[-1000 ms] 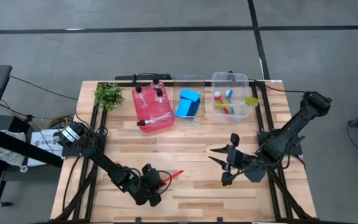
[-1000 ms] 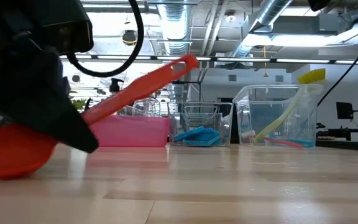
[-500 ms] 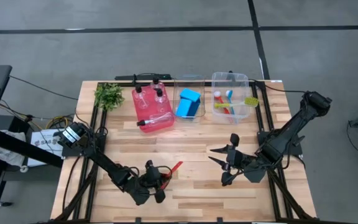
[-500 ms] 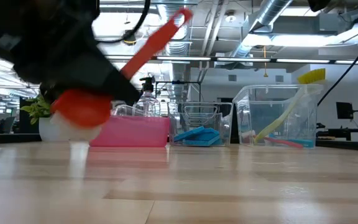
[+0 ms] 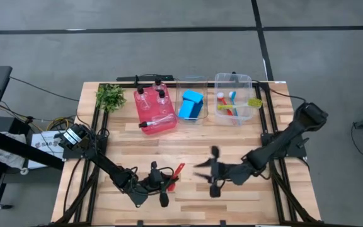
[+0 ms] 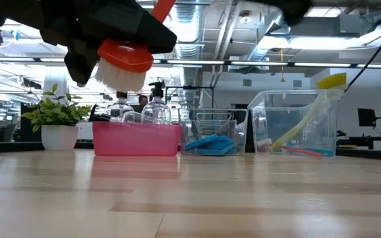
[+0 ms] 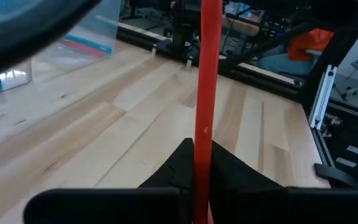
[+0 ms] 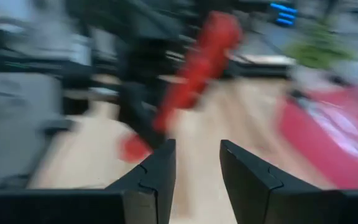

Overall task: Pick & Place Kitchen Sink Supplies
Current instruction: Put the green dish brush into the right transparent bin

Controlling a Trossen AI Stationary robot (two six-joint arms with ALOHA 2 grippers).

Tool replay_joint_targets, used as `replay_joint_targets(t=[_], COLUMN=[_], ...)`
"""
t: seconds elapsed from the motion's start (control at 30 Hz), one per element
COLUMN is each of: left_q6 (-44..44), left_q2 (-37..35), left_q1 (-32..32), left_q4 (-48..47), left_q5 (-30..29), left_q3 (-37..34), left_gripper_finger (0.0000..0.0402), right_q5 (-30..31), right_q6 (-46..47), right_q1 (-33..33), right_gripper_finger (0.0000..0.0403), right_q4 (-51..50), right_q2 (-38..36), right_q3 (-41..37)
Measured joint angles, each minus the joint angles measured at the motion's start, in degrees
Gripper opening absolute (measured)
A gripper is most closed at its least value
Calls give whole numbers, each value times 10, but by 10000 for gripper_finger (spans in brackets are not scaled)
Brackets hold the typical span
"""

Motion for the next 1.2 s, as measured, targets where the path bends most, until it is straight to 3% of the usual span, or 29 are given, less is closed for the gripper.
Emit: replay_joint_targets(t=[0.13, 0.23, 0.43, 0.63, 0.8, 0.93, 1.2], left_q6=[7, 9, 9, 9, 9, 9, 9], left_q2=[0, 0, 0, 0, 0, 0, 0], left_q1=[0, 0, -1, -1, 1, 6, 19], left_q4=[1, 1, 2, 5, 9, 10, 16], left_q5=[20, 37, 50, 51, 51, 52, 75], left_q3=[0, 0, 0, 0, 1, 1, 1], left_gripper_finger=[26, 24, 23, 24, 21, 37, 20], right_q5=[-132, -181, -195, -195, -198, -225, -250], right_q6=[-43, -49, -20, 16, 15, 7, -3], right_q1=[-23, -34, -54, -77, -93, -104, -136], right_gripper_finger=[118, 118, 133, 203, 255, 265, 265], right_q4=[134, 179, 146, 99, 122, 149, 190], right_q2=[46, 67, 73, 73, 73, 73, 73], right_q3=[0, 0, 0, 0, 0, 0, 0])
